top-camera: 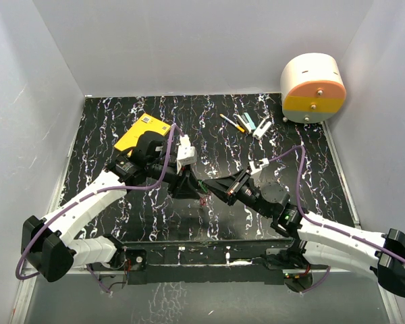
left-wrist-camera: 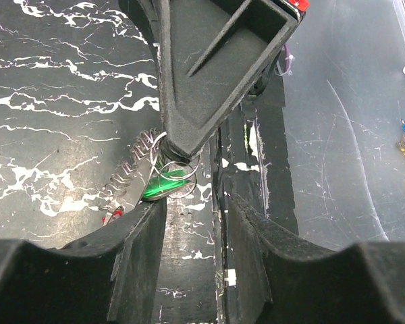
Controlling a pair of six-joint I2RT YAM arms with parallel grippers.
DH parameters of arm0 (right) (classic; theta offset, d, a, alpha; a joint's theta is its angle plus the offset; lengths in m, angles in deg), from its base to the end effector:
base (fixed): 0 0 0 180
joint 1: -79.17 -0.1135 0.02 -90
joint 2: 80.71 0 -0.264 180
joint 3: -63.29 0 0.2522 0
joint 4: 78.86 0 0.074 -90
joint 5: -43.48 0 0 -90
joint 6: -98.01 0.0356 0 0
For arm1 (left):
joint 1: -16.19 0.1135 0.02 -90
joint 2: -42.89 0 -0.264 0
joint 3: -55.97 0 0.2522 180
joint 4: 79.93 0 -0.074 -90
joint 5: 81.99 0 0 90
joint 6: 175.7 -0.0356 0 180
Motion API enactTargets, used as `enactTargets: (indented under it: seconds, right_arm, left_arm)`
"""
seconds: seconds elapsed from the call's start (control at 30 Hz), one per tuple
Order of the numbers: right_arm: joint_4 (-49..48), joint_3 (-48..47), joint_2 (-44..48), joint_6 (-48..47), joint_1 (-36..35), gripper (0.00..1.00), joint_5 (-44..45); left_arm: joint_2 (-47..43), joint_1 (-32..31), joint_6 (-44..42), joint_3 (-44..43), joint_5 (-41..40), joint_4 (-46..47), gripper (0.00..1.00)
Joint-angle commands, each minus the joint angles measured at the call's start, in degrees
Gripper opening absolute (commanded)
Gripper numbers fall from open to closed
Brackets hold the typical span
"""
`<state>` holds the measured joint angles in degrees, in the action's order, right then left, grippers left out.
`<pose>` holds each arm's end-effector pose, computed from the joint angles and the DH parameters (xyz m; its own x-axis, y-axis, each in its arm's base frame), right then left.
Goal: Put the keys on the keyring
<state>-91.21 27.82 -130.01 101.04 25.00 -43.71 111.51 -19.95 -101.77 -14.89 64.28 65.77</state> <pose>0.1198 0.1630 0.2505 -0.7792 0.6246 0.0516 0.0564 -0.0121 0.9983 0.1887 -0.1744 0.3194 -0.1637 0.3099 -0.9366 0.9803 -0.0552 -0.1896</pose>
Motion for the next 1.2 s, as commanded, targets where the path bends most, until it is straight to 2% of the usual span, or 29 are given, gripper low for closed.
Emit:
enactTargets:
  seconds: [0.0, 0.3, 0.6, 0.8, 0.97, 1.17]
  right_arm:
    - [-2.6, -0.2, 2.1, 0.9, -0.7, 0.08, -1.2]
    - [-3.8, 0.1, 1.5, 1.2, -0.7, 0.08, -2.6]
    - [-4.5, 1.2, 2.5, 2.0, -0.7, 0.08, -3.7]
    - [-4.1, 1.2, 3.8, 2.3, -0.7, 0.08, -3.8]
    - [-2.1, 1.2, 4.7, 0.8, -0.8, 0.08, -3.3]
    - [2.9, 1.2, 8.7, -4.2, -0.7, 0.08, 2.1]
  left_arm:
    - [-1.6, -0.1, -1.4, -1.0, -1.1, 0.7, 0.41]
    - [-1.6, -0.1, -2.1, 0.0, -2.6, 1.3, 0.43]
    - [-4.0, -0.1, -9.8, 1.7, -9.1, 1.7, 0.44]
    - [-7.1, -0.1, -11.8, 4.4, -6.1, 4.6, 0.46]
    - [-6.9, -0.1, -11.0, 5.7, -6.6, 6.4, 0.47]
    - [-8.9, -0.1, -6.3, 6.2, -5.4, 10.4, 0.47]
